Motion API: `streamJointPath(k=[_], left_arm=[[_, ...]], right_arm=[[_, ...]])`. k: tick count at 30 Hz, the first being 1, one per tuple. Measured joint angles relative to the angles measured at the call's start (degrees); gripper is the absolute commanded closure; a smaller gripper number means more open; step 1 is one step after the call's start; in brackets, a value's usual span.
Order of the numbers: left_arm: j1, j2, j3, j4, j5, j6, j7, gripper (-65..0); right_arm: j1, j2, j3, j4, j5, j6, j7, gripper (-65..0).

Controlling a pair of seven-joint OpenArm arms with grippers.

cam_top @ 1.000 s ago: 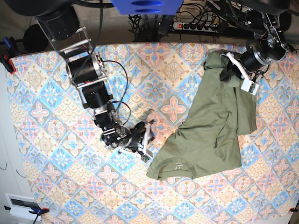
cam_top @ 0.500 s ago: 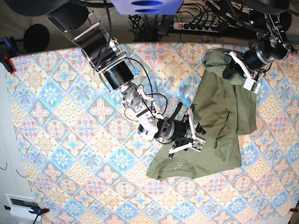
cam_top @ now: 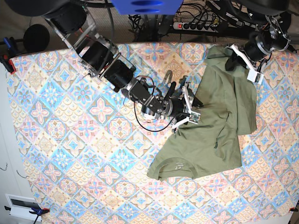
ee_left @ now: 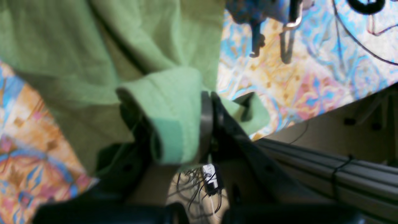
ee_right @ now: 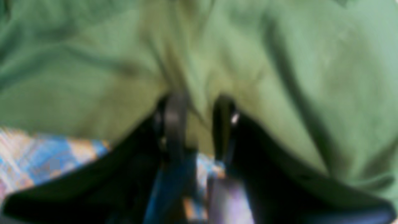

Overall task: Layout the t-shirt on the table in an organized manner, then fold the t-shirt properly
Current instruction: 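Pull the grasped fabric with the right gripper away from the left gripper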

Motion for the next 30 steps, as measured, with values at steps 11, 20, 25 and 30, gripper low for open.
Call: streamJointPath(k=[11, 20, 25, 30], left_arm=[[-0.7, -0.15, 0.02, -0.02, -0.7, 0.02, 0.13, 0.0], [-5.07, 0.02, 0.02, -0.02, -0.5, 0.0, 0.07, 0.0], [-10.27, 3.76, -0.07, -0.15, -0.35, 0.42, -0.48, 0.0], [-12.28, 9.18, 3.08, -0.35, 4.52, 5.81, 0.15, -6.0]], right_arm=[[1.01, -1.95, 7.56, -3.72, 2.03, -0.02, -10.43, -20.7], [1.84, -2.32, 11.41, -3.67, -3.23, 0.61, -16.35, -20.6], [1.97, -2.29, 16.65, -3.69, -3.61, 1.2, -18.97, -20.6], [2.19, 0.63, 18.73, -3.67, -1.51, 3.67, -19.28, -20.6]])
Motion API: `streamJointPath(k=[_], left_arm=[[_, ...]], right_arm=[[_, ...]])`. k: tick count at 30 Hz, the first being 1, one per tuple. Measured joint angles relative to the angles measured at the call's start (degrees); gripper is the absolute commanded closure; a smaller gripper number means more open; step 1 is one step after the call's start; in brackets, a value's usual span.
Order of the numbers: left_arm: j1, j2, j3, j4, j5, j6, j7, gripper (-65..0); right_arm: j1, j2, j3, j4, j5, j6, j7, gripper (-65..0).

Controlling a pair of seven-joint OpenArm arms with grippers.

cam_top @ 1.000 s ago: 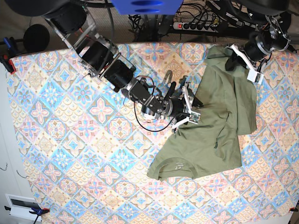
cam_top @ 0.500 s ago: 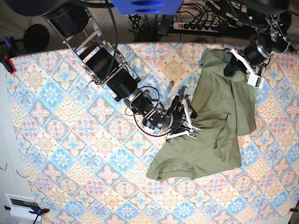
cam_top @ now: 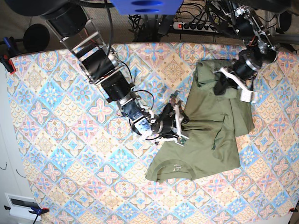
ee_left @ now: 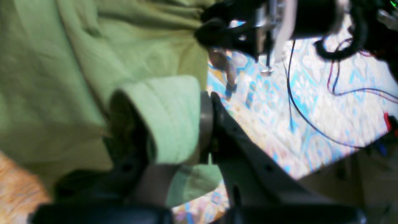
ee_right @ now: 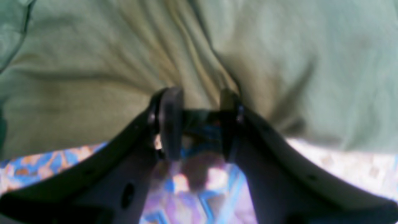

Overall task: Layout the t-shirt on the table in an organized manner, then fold the t-shirt properly
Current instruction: 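Pull the grasped fabric with the right gripper away from the left gripper, then regrasp the shirt with the right gripper and drag it across the table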

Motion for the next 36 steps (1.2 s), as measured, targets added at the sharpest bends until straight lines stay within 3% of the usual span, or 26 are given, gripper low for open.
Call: streamJointPath(k=[5, 12, 20, 25, 30, 33, 36], left_arm=[[0.15, 2.08, 6.84, 0.0, 0.85, 0.02, -0.15, -10.0], [2.97, -0.79, 6.47, 0.17, 0.85, -0.04, -0.2, -10.1], [4.81, -1.42, 6.47, 0.17, 0.81, -0.02, -0.52, -10.4], [4.92, -1.44, 6.43, -0.55, 0.83, -0.02, -0.59, -10.4], [4.76, -3.21, 4.81, -2.16, 0.92, 0.07, -0.68, -10.6], [4.9, -3.39, 5.05, -2.16, 0.81, 0.0, -0.79, -10.7], [5.25, -3.41, 5.29, -2.19, -0.81, -0.2, -0.79, -13.3]], right_arm=[[1.07, 5.27, 0.37, 0.26, 0.0, -1.03, 0.76, -20.6], [0.85, 9.35, 4.28, 0.44, 0.04, -1.01, 1.86, -20.6], [1.38, 19.04, 6.75, 0.7, 1.49, -1.38, 1.68, -20.6], [0.63, 19.56, 6.58, 2.4, 1.36, -2.01, 0.33, -18.4], [-6.38, 20.09, 6.84, 11.78, -0.11, -7.34, 0.24, -12.4], [-9.97, 20.55, 6.84, 19.85, -4.07, -8.26, -3.98, -12.5], [-14.43, 23.3, 6.69, 30.14, -6.29, -7.82, -8.44, -12.6]])
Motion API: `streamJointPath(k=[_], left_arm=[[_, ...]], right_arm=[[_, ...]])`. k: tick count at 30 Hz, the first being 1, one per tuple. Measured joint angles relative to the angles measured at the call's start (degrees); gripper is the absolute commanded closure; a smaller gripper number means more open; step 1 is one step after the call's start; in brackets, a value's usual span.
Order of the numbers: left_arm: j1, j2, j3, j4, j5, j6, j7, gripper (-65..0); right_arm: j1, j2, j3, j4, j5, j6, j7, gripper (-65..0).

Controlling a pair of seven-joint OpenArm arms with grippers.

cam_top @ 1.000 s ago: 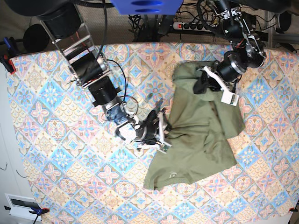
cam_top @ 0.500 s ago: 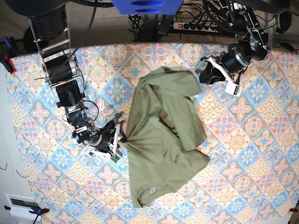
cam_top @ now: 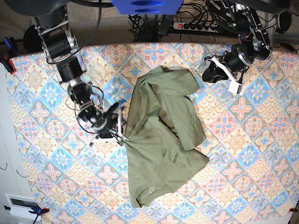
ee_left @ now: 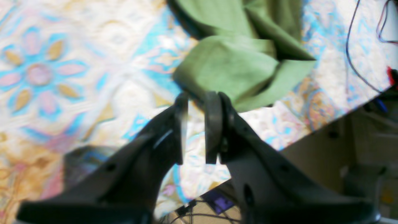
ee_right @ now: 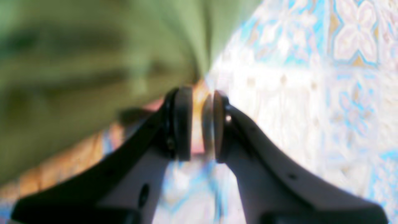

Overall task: Layout the t-shirt on the table in an organized manner, then fold the t-shirt properly
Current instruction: 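Regrasp the shirt with the right gripper and drag it across the table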

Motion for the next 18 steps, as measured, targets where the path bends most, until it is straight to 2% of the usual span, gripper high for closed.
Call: streamJointPath(k=[3, 5, 6, 9, 13, 16, 18], left_arm=[[0.48, -2.25, -0.15, -0.07, -0.52, 0.04, 0.24, -19.4], [0.33, -2.67, -0.48, -0.07, -0.57, 0.02, 0.0, -21.5], [0.2, -2.64, -0.5, -0.13, -0.52, 0.11, 0.04, -21.3], [-0.15, -2.08, -2.14, -0.22, -0.52, 0.17, 0.04, -21.3], [-1.22, -1.97, -2.23, -3.8, -0.57, 0.17, 0.07, -21.1], [-1.64, -2.16, -2.29, -7.08, -0.94, 0.2, -0.42, -20.4], [-1.29, -2.03, -2.34, -8.09, -0.9, 0.22, -0.04, -20.4]], right_arm=[[-2.05, 0.92, 0.94, 7.48, -1.95, 1.55, -7.04, -13.9], [-3.26, 0.76, 3.65, 11.61, -2.71, 2.58, -10.23, -17.9], [-3.72, 0.85, 4.72, 13.25, -2.86, 3.69, -11.39, -20.5], [-3.74, 0.57, 5.66, 17.27, -2.71, 3.17, -11.06, -26.8], [-2.54, -4.98, 5.84, 17.4, -3.04, 2.78, -10.75, -30.1], [-0.02, -10.32, 5.31, 16.68, -1.92, 8.61, -10.47, -30.0], [3.13, -12.98, 5.55, 14.67, -1.31, 10.38, -10.23, -30.0]])
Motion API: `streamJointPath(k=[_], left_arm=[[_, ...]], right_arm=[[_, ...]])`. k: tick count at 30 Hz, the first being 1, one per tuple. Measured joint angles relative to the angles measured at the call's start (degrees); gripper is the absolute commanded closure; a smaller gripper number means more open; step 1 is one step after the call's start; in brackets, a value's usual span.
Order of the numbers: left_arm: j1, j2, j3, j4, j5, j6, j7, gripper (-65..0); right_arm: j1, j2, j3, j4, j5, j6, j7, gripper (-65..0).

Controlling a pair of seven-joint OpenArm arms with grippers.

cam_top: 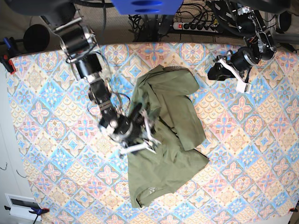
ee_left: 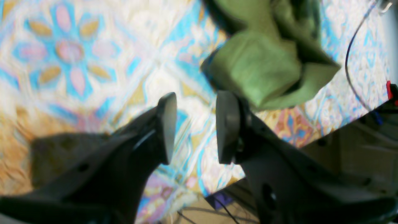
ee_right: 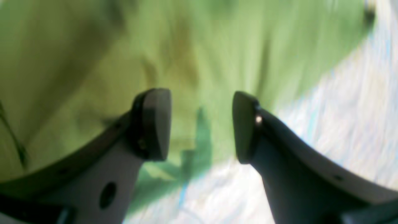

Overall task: Layout the t-shirt on the table in an organized manner, then fold the t-shirt properly
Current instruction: 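Regrasp the shirt with the right gripper and drag it across the table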

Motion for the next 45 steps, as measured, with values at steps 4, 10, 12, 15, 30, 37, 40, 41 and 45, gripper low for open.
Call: streamJointPath(k=[4, 10, 12, 15, 30, 37, 40, 41, 45], left_arm=[[-0.37, 0.07, -0.04, -0.04, -0.07, 0.0, 0.07, -20.4], [-0.39, -0.02, -0.09, 0.11, -0.07, -0.02, 0.04, -20.4], [-0.37, 0.07, -0.13, 0.11, -0.09, -0.02, -0.02, -20.4], [-0.37, 0.04, -0.09, 0.11, -0.07, -0.02, 0.04, -20.4], [0.04, -0.09, -0.17, 0.11, -3.98, -0.02, -0.13, -20.4], [0.33, 0.2, -1.44, 0.11, -4.44, -0.04, -0.13, -20.4], [0.87, -0.15, -2.67, 0.11, -4.35, -0.02, -0.13, -20.4], [0.96, -0.2, -2.64, 0.11, -4.37, -0.04, -0.13, -20.4], [0.76, 0.07, -2.49, 0.11, -4.48, -0.07, -0.13, -20.4]], right_arm=[[4.13, -4.92, 4.72, -4.81, 7.82, -0.9, 0.39, -30.2], [10.29, -5.79, 7.85, -21.59, 19.12, -1.09, 6.64, -30.2], [12.87, -5.46, 8.02, -27.89, 22.82, -1.18, 9.35, -30.2], [15.23, -5.84, 7.96, -34.69, 25.66, -1.03, 13.66, -30.3], [16.79, -11.37, 7.52, -53.31, 26.77, -0.9, 26.34, -30.5], [16.68, -10.91, 7.85, -53.88, 26.64, -1.57, 27.65, -30.4], [16.83, -11.54, 7.82, -53.72, 26.77, -1.14, 27.91, -30.4], [16.81, -11.43, 7.82, -53.62, 26.77, -1.18, 28.06, -30.4], [16.79, -10.23, 7.82, -53.62, 26.73, -1.97, 29.59, -30.4]])
